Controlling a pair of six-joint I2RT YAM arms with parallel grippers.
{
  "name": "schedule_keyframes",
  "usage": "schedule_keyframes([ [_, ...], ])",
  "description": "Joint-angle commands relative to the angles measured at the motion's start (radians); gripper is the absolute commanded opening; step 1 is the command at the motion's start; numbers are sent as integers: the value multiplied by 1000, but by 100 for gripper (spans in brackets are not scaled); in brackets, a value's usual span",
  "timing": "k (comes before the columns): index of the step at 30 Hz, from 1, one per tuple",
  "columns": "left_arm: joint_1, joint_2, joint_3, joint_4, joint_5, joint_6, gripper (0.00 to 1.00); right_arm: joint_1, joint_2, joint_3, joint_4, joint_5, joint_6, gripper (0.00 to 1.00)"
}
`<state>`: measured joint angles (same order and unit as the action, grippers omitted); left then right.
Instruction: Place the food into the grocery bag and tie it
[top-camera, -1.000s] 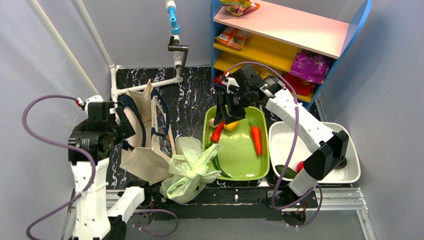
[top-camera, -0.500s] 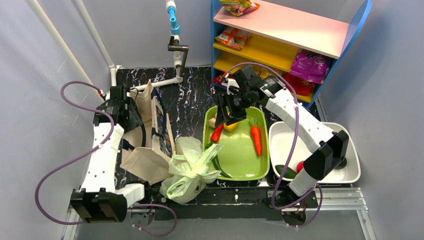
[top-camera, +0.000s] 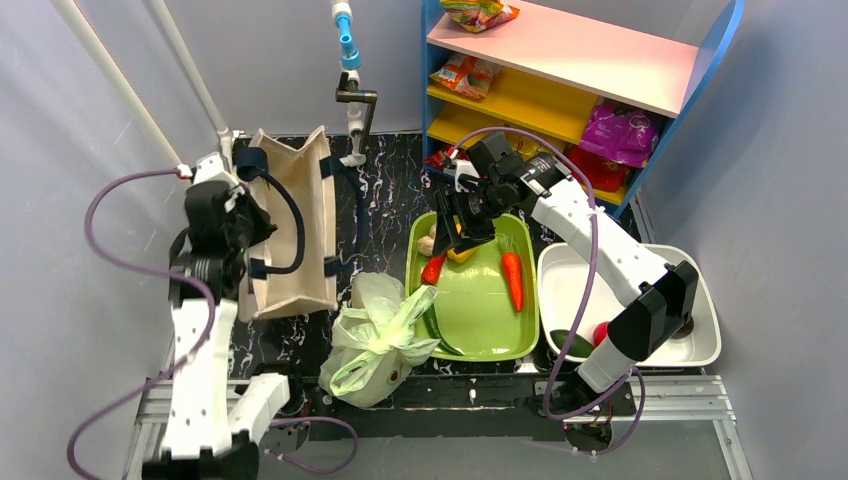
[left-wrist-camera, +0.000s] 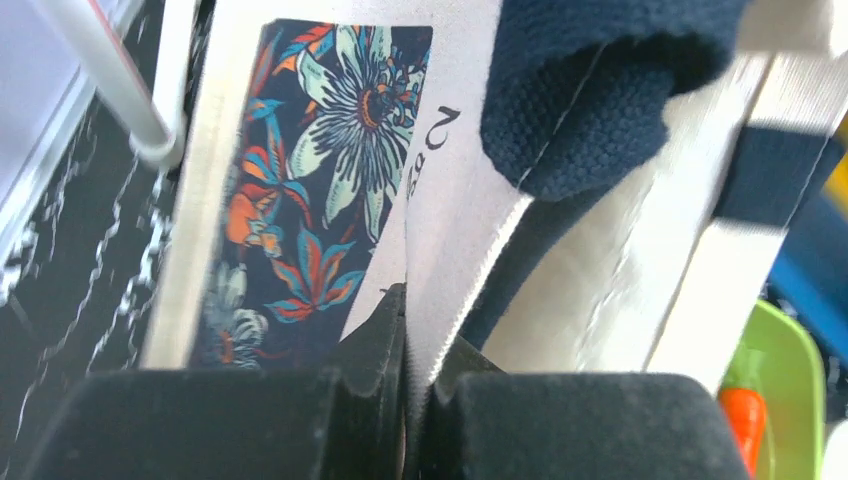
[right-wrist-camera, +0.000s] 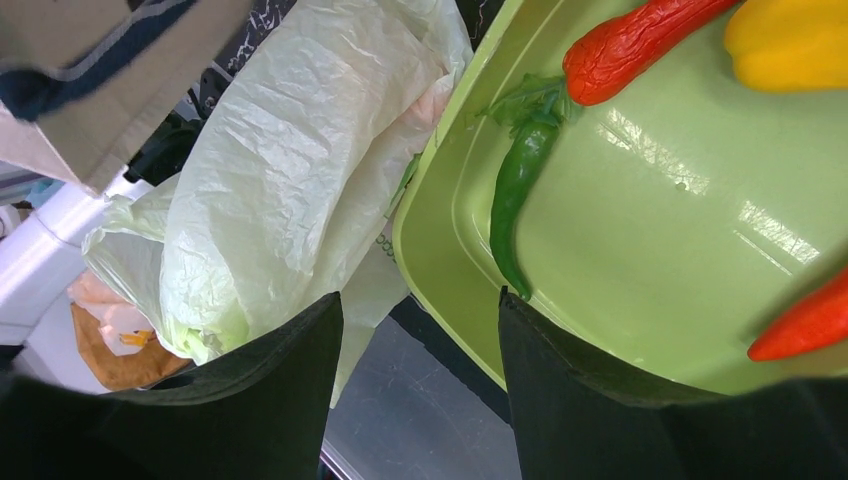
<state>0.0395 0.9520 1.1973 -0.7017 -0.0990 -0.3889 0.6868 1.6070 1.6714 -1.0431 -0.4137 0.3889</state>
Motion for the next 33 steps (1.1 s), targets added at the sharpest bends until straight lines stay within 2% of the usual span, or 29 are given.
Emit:
schedule_keyframes([
  [1, 4, -203, -62, 170, 204, 128, 0, -6, -11, 20, 15, 2, -13, 65],
  [6, 3, -431, -285, 282, 329, 284, 0, -6, 16, 37, 20, -10, -12, 65],
  [8, 3, -521, -369, 310, 291, 280, 0, -7, 25, 43, 21, -15, -9, 65],
  [10, 3, -544, -379, 242, 195, 245, 0, -6, 28, 53, 20, -18, -7, 65],
  [12, 3, -482, -324, 153, 142, 211, 0, -6, 29, 61, 19, -10, -5, 65],
  [14, 3, -272, -178, 121, 87, 117, 0, -7, 40, 100, 28, 29, 17, 65],
  [16, 3, -102, -67, 126, 33, 83, 1, -10, 52, 169, 38, 68, 40, 65],
  [17, 3, 42, 12, 143, 4, 86, 6, -14, 62, 218, 48, 79, 59, 65],
  [18, 3, 154, 73, 129, -59, 92, 34, -15, 70, 247, 35, 80, 73, 65],
  [20, 3, 198, 111, 93, -109, 101, 59, -16, 63, 246, 28, 95, 79, 66],
  [22, 4, 216, 168, 27, -165, 144, 66, -24, 42, 238, 33, 133, 90, 67],
  [23, 3, 222, 201, -29, -237, 141, 68, -30, 39, 244, 35, 136, 92, 67],
  [26, 4, 190, 192, -65, -239, 156, 62, -35, 49, 265, 28, 131, 92, 67],
  [29, 0, 154, 135, -86, -138, 145, 58, -36, 62, 275, 23, 122, 94, 67],
  [33, -10, 117, 91, -165, -112, 110, 49, -38, 70, 275, 22, 105, 102, 67],
])
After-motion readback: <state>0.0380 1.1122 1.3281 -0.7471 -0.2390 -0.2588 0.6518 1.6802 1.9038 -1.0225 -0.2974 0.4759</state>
